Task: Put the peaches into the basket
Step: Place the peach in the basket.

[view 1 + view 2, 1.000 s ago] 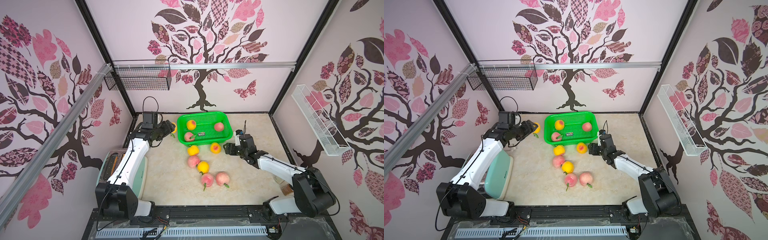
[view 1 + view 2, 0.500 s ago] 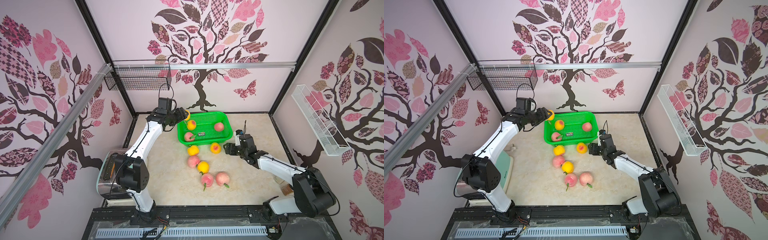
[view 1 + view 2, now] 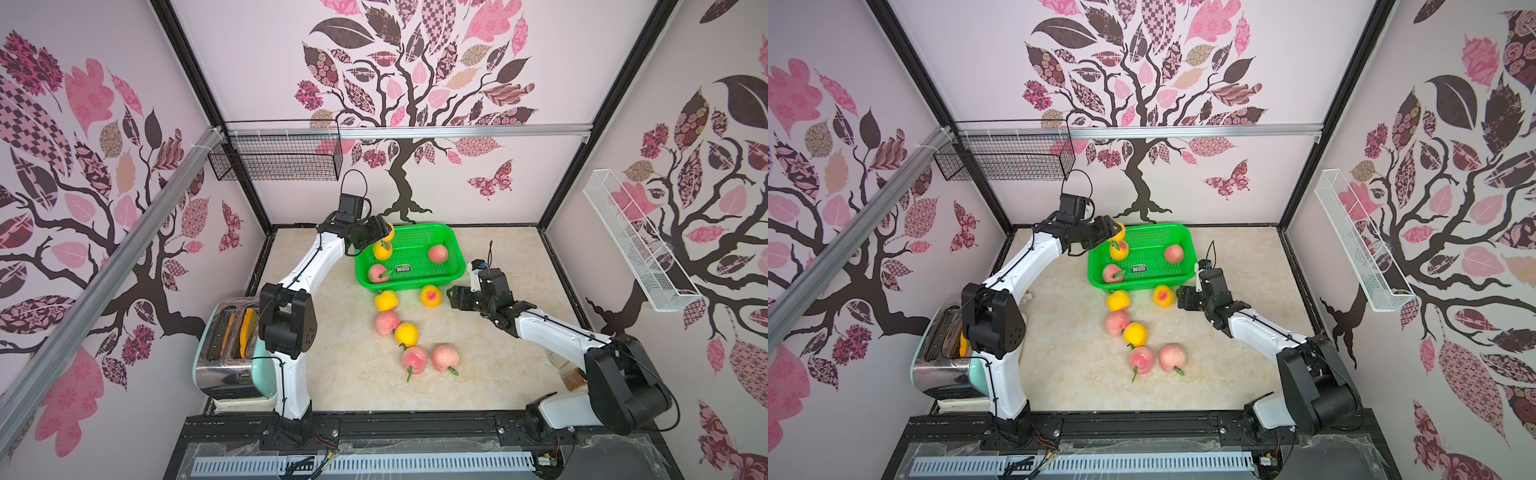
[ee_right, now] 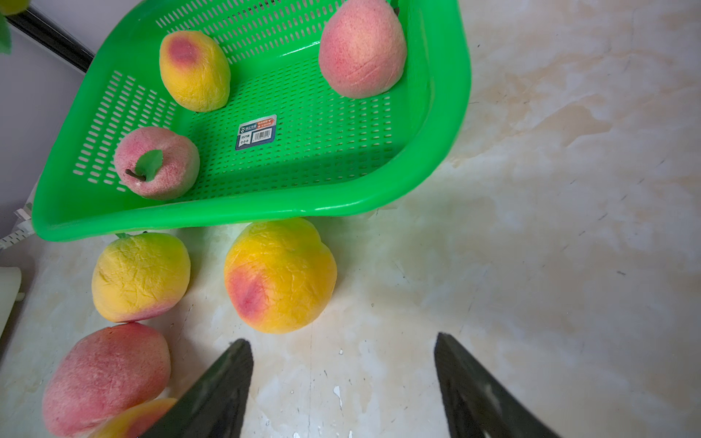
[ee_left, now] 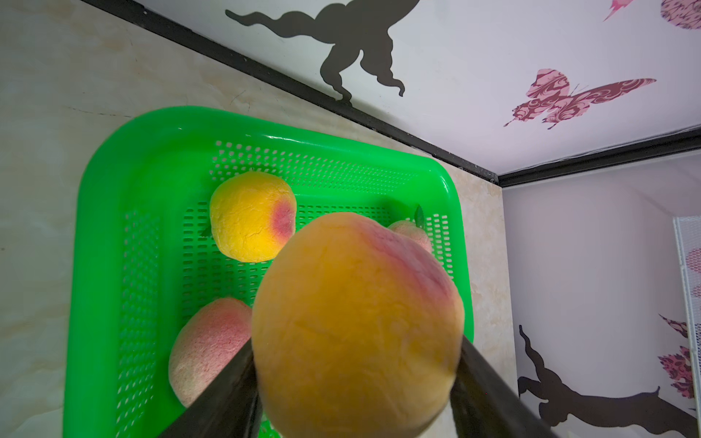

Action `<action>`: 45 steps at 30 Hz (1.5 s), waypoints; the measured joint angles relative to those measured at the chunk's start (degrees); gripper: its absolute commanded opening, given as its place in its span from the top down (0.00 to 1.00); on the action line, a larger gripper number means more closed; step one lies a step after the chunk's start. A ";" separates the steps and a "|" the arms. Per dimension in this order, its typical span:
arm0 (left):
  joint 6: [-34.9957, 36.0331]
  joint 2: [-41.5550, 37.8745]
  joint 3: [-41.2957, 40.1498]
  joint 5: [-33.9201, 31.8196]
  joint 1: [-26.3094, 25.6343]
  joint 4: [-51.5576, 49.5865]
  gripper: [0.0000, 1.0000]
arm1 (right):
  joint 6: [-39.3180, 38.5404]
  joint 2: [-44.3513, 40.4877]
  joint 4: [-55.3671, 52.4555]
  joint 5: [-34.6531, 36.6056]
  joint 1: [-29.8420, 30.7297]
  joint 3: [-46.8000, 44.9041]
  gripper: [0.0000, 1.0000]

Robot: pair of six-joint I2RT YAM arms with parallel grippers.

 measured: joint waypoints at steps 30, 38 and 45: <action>1.81 18.80 12.37 -0.20 -3.61 -3.08 0.39 | 0.00 0.00 -0.35 0.00 0.00 0.00 0.22; 4.28 20.65 17.73 -2.54 -3.93 -9.64 0.37 | 0.02 0.00 -0.35 0.00 0.00 0.00 0.22; 8.13 21.22 22.03 -8.20 -4.31 -16.52 0.37 | 0.02 0.00 -0.35 -0.02 0.00 0.00 0.22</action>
